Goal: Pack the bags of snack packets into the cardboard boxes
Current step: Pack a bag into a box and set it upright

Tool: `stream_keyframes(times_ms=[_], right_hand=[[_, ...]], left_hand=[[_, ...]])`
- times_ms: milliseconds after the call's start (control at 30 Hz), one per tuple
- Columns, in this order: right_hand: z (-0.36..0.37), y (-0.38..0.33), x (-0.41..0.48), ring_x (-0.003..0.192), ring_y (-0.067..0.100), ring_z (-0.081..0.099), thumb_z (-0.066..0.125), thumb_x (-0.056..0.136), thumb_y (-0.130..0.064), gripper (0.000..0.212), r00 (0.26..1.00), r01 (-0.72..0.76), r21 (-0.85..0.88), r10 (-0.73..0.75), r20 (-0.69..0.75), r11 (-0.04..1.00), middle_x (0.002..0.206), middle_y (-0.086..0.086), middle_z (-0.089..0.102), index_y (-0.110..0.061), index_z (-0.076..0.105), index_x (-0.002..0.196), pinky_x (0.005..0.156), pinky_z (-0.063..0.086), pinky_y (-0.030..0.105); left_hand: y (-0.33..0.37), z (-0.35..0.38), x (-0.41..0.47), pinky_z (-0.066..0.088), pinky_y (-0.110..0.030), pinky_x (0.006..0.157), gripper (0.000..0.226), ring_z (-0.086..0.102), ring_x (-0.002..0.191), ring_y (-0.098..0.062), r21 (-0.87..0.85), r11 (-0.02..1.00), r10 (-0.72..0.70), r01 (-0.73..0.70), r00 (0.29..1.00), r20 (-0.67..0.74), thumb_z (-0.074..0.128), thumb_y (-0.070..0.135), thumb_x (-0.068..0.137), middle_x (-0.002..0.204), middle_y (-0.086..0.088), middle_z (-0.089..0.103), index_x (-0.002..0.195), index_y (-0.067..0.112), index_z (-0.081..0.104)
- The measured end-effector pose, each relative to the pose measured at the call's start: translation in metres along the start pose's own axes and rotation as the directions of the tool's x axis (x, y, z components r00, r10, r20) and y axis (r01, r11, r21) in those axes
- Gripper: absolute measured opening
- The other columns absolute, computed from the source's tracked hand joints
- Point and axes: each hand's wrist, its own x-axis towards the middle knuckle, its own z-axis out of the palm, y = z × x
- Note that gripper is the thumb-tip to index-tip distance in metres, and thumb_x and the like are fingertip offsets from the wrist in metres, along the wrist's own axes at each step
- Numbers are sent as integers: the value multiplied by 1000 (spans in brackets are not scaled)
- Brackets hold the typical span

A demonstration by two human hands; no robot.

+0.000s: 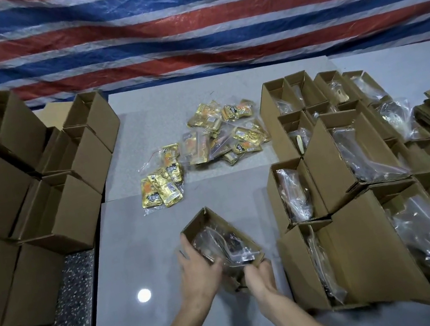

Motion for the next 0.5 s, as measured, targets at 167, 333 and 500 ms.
stream_keyframes(times_ms=[167, 333, 500], right_hand=[[0, 3, 4, 99, 27, 60, 55, 88, -6, 30, 999, 41, 52, -40, -20, 998, 108, 13, 64, -11, 46, 117, 90, 49, 37], [-10, 1, 12, 92, 25, 72, 72, 89, -15, 31, 995, -13, 370, -24, 94, 929, 104, 8, 73, -19, 54, 114, 67, 60, 35], [-16, 2, 15, 68, 26, 71, 62, 97, -21, 12, 990, -20, 353, -31, 138, 936, 92, 12, 76, -11, 63, 105, 55, 56, 34]], left_hand=[[16, 18, 1, 57, -49, 78, 113, 65, 88, -36, -315, 944, -85, 100, 995, 60, 55, 1, 78, 123, -10, 59, 150, 36, -25], [28, 16, 35, 56, -48, 79, 99, 64, 89, -34, -283, 958, 62, -45, 997, 49, 53, -2, 76, 120, -12, 62, 153, 30, 0], [61, 16, 86, 50, -37, 77, 84, 63, 99, -39, -168, 978, 135, -122, 988, 69, 56, 1, 82, 125, -11, 62, 152, 28, 16]])
